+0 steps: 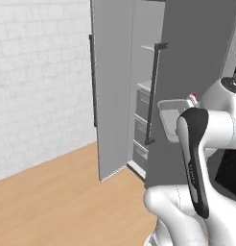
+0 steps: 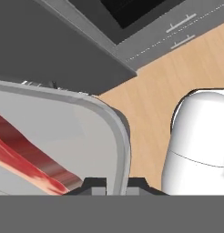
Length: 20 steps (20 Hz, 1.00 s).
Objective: Take the meat container that has the steak and place it on the second highest rack of the freezer. Then take the vegetable container that has the tomato and cucumber and place it on the highest rack of the freezer.
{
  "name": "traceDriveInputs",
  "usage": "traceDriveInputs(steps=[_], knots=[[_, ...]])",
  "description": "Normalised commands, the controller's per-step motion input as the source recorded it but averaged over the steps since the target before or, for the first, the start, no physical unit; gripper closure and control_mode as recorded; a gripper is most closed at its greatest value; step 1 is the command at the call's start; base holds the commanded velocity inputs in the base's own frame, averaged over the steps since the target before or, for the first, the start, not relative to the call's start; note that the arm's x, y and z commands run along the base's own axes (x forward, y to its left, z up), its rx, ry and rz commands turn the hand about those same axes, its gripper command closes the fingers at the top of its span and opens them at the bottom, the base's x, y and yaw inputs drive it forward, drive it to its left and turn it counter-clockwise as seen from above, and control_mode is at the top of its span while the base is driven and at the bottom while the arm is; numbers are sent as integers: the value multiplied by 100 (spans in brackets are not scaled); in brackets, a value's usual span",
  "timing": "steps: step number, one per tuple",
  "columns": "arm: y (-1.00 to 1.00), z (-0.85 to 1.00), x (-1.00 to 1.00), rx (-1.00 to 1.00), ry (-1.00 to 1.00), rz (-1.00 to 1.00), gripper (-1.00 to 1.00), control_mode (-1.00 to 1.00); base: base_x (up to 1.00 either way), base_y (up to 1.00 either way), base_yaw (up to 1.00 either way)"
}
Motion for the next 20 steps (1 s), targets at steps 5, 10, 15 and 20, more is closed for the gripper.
traceDriveInputs(steps=[5,10,15,20], knots=[[0,0,0,0,0,0,100,100,84,34,-39],[0,0,0,0,0,0,100,100,63,42,-37],[0,0,0,0,0,0,100,100,52,52,-37],[0,0,0,0,0,0,100,100,40,52,-33]])
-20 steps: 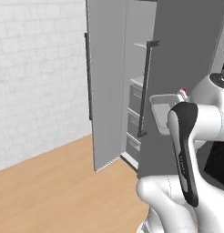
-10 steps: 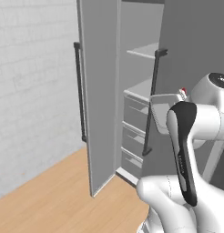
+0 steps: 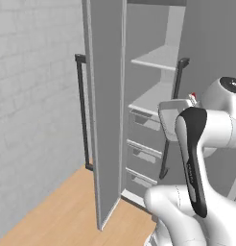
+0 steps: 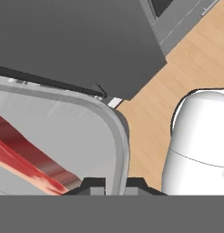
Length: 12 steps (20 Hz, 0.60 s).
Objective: Take the meat container that has the steak and place it on the second highest rack of the freezer. Then take the vegetable container that has the tomato and cucumber and place it on the highest rack of the freezer.
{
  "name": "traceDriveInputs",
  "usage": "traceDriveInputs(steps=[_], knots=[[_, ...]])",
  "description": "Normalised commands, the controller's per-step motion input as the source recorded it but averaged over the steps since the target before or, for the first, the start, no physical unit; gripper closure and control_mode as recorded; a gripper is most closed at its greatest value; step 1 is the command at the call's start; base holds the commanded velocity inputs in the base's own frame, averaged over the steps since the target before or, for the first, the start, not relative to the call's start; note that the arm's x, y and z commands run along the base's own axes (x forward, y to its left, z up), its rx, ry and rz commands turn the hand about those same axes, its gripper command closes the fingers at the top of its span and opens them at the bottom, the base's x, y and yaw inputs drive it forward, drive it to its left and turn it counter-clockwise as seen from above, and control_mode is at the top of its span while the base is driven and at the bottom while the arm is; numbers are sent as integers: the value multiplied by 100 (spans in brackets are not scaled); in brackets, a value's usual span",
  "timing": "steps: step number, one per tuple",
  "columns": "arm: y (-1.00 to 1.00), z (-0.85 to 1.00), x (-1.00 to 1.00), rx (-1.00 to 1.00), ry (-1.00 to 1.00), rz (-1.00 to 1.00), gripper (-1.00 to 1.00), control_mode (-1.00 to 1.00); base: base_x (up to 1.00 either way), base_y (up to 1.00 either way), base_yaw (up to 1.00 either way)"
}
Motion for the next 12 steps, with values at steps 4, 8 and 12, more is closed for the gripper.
traceDriveInputs(steps=[4,8,12], knots=[[0,0,0,0,0,0,100,100,31,40,-34],[0,0,0,0,0,0,100,100,33,38,-35],[0,0,0,0,0,0,100,100,34,44,-34]])
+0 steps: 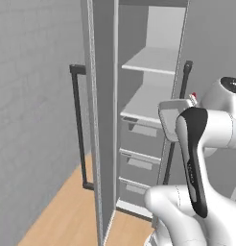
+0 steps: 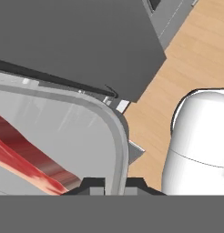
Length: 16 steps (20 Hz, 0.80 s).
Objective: Take the meat container that has the steak and place it on the second highest rack of the freezer. Then take the vegetable container that has the tomato and cucumber and place it on the highest rack of the freezer.
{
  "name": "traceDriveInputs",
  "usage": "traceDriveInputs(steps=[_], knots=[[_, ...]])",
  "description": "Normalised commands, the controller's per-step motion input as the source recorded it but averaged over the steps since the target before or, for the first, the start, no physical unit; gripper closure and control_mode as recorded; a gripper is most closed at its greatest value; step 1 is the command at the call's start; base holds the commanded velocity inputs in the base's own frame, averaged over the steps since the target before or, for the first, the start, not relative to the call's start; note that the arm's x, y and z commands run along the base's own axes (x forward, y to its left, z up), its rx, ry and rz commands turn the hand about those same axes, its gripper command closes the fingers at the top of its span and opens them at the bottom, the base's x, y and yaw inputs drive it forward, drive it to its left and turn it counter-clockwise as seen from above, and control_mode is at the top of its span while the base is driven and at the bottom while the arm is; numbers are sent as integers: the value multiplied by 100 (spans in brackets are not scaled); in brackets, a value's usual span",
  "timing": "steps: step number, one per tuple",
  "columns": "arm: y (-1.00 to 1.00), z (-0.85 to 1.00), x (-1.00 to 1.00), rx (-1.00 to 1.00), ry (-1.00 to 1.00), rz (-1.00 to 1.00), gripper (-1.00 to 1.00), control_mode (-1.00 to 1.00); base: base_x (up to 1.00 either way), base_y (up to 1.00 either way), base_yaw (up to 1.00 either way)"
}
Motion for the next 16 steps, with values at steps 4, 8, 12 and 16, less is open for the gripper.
traceDriveInputs(steps=[4,8,12,16], knots=[[0,0,0,0,0,0,100,100,37,41,-34],[0,0,0,0,0,0,100,100,37,21,-30],[0,0,0,0,0,0,100,100,40,15,-28],[0,0,0,0,0,0,100,100,36,33,-23]])
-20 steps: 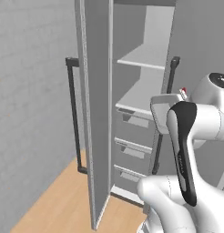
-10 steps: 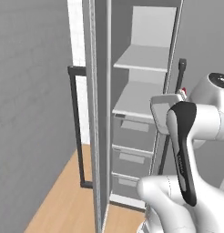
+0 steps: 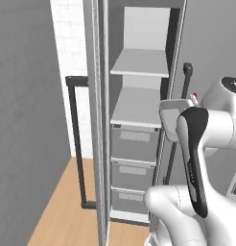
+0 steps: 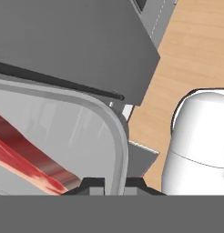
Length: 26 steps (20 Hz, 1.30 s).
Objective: Take the meat container that has the steak and place it on the second highest rack of the freezer. Then take the vegetable container that has the tomato and cucumber and place it on the highest rack of the freezer.
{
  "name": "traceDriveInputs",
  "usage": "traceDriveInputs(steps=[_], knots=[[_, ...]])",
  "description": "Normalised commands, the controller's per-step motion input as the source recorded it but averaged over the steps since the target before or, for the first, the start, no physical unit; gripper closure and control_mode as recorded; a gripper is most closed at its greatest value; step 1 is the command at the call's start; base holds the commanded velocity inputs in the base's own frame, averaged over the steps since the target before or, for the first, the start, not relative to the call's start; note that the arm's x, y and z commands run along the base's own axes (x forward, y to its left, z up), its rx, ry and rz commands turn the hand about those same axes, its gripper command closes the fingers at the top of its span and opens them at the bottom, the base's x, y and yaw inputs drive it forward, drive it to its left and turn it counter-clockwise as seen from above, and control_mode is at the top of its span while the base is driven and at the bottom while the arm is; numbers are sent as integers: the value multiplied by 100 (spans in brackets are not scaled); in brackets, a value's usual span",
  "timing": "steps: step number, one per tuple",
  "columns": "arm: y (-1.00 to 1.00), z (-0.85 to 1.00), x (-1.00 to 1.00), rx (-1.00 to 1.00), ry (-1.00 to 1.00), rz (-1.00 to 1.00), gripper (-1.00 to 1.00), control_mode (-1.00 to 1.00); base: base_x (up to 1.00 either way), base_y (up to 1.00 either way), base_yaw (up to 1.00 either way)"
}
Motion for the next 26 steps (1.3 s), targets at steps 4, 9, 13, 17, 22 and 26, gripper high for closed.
traceDriveInputs(steps=[4,9,13,17,22,26], knots=[[0,0,0,0,0,0,100,100,43,39,-19],[0,0,0,0,0,0,100,100,58,15,-16],[0,0,0,0,0,0,100,100,52,0,-11],[0,0,0,0,0,0,100,100,31,23,-13],[0,0,0,0,0,0,100,100,18,46,-13],[0,0,0,0,0,0,100,100,13,34,-11]])
